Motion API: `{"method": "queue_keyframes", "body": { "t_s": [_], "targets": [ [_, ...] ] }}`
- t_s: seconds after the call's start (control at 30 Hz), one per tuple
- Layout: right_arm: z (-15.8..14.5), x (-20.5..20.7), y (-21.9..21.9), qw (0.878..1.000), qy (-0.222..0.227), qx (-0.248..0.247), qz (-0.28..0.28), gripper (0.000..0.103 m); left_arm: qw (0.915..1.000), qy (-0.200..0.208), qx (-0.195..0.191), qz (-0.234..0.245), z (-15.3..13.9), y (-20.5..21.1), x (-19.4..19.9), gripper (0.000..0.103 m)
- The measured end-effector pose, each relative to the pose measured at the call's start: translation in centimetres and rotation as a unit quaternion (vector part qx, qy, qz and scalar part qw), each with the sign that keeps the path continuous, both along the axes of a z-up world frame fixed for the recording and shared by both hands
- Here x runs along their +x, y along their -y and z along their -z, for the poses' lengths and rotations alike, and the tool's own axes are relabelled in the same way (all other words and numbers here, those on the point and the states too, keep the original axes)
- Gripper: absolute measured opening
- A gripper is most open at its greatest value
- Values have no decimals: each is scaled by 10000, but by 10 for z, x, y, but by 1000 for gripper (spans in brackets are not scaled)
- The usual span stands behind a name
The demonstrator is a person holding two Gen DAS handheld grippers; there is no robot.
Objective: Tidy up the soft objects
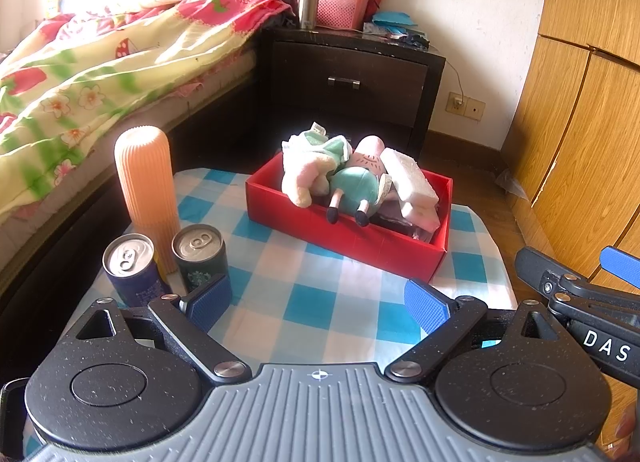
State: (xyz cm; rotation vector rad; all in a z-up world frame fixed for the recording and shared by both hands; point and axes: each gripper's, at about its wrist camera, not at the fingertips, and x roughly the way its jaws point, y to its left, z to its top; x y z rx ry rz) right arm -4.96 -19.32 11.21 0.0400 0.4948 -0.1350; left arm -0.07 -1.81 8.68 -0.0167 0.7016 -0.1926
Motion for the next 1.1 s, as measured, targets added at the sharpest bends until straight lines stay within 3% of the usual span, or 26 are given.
{"method": "queue_keyframes", "body": {
  "t_s": [0.3, 1.1],
  "targets": [
    [-1, -1, 2, 10000, 60, -10, 8, 81, 10000, 19, -48, 43, -1, -2, 1, 96],
    [-3, -2, 2, 10000, 89, 1, 9, 81, 9999, 15, -97, 34, -3, -4, 2, 97]
  ]
}}
